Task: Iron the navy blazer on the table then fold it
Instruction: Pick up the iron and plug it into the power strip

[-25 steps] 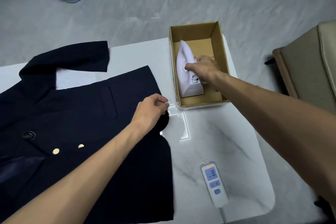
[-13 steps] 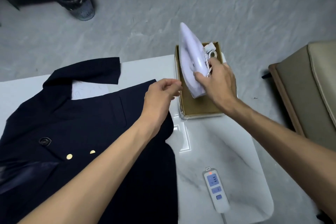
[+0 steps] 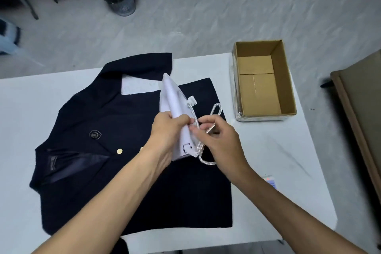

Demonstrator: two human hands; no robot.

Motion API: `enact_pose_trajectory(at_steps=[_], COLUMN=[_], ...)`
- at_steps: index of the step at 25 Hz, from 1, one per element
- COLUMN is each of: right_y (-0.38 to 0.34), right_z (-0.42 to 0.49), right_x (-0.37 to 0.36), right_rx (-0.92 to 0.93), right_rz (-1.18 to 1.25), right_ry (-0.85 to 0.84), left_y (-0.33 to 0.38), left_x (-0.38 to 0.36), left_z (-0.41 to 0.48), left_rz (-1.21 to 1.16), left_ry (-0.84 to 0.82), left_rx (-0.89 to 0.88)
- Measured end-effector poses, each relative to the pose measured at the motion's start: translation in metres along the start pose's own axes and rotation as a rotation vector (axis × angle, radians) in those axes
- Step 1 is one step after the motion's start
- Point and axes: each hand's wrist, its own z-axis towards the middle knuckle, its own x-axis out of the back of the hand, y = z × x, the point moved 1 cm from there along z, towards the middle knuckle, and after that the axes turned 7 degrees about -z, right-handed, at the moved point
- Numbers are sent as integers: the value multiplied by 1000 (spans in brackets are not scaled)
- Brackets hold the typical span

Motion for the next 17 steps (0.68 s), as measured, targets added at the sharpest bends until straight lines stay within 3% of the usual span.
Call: enact_pose_trajectory(at_steps=[3,5,9,13,17], right_y=[9,6,9,20,7], right_z=[-7,-6,9,10,6], right_x=[-18,-26,-22,-8,-13], right_rx=[-235,-311,-501,-342,-140], right_rz=[58,119,182,-218,-17], right_ry=[-177,-205,58,274,86], left_y=[-9,-15,-20,-19,-12], left_x=[31,50,81,108,117], left_z=[-6,-6,-8,-11,-13], left_rz=[-134,-114,60,350,452], left_ry=[-31,-35,57,237,244], left_rx=[57,40,-49,-138,-185])
